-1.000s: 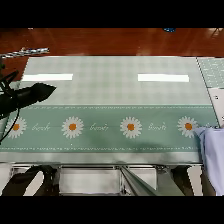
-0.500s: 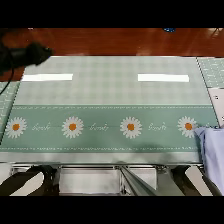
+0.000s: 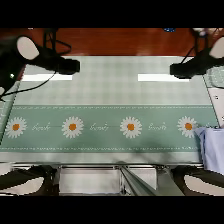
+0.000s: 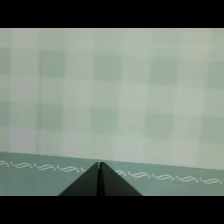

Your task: Fold the shirts.

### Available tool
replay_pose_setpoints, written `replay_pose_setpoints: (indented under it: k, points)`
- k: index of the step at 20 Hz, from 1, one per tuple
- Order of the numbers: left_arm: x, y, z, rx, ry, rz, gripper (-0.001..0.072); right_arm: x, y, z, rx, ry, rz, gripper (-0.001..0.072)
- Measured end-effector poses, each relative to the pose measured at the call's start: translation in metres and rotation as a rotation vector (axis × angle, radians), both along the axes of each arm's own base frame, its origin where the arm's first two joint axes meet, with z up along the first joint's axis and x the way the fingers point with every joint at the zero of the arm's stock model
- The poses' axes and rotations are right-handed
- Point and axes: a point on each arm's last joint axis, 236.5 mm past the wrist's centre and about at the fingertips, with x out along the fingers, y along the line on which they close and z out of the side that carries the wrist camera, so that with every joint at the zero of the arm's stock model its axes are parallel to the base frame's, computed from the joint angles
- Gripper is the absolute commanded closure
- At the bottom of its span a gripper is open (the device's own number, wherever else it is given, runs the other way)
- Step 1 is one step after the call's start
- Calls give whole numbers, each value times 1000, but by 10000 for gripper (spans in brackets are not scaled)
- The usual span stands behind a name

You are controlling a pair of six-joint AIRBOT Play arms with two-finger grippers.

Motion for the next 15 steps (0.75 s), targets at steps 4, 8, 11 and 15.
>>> replay_pose_setpoints:
  k: [4,8,11,15]
  points:
    - [-16,15,-36,52,119,62,688,-11,14,-44,-45,125,4,692]
    - [-22,22,-46,81,153,82,688,-14,18,-55,-57,156,2,692]
    - [-23,24,-48,88,158,89,688,-15,19,-58,-59,165,2,692]
    - [-24,25,-49,93,162,91,688,-15,19,-59,-61,168,0,693]
